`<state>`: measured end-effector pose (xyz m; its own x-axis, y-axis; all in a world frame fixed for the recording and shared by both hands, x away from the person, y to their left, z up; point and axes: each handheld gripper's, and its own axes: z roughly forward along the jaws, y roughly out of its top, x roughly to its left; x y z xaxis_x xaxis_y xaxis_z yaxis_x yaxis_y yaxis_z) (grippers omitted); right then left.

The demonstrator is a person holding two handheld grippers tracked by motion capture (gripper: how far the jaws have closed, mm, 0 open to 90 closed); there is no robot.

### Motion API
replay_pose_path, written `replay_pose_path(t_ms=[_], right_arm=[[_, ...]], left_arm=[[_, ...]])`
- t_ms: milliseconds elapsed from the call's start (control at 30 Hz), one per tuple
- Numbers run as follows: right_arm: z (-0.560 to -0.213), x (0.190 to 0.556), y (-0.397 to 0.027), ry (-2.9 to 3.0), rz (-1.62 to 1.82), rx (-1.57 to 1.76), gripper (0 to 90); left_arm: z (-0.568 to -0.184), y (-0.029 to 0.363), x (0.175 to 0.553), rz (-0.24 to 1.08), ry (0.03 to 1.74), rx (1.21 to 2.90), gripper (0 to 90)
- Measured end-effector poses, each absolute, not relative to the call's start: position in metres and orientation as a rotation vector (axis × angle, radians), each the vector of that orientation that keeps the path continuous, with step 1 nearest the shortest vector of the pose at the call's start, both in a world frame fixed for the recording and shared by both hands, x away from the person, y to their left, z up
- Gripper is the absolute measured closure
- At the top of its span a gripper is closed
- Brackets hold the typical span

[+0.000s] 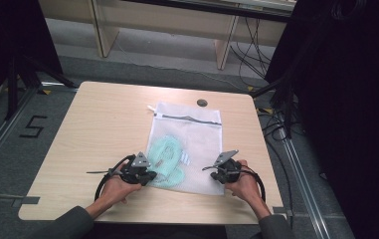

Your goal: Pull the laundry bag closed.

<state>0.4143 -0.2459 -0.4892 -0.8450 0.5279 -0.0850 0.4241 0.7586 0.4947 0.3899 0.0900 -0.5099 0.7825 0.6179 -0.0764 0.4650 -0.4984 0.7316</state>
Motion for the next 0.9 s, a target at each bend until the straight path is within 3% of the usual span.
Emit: replay_pose_path(t_ms=[900], right_arm=[[-0.487,0.394,-0.219,2.857,0.689,0.634,90.0]], left_arm=[[-0.508,0.114,0.409,0.237,0.906,2.203,88.5]])
